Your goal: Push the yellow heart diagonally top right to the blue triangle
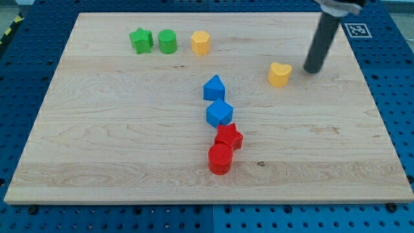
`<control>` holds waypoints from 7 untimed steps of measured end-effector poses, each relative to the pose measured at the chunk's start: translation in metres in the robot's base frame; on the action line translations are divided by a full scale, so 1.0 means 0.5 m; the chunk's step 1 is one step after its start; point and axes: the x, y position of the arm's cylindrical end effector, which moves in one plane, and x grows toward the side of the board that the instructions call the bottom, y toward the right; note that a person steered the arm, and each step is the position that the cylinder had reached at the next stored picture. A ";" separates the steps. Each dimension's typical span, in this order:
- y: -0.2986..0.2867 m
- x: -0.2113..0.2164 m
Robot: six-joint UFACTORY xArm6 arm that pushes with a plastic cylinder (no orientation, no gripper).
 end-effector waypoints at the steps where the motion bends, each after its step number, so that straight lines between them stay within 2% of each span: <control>1: 0.000 0.088; 2: -0.090 0.091; 3: -0.101 0.090; 5: -0.102 -0.021; 6: -0.104 -0.047; 7: -0.102 -0.017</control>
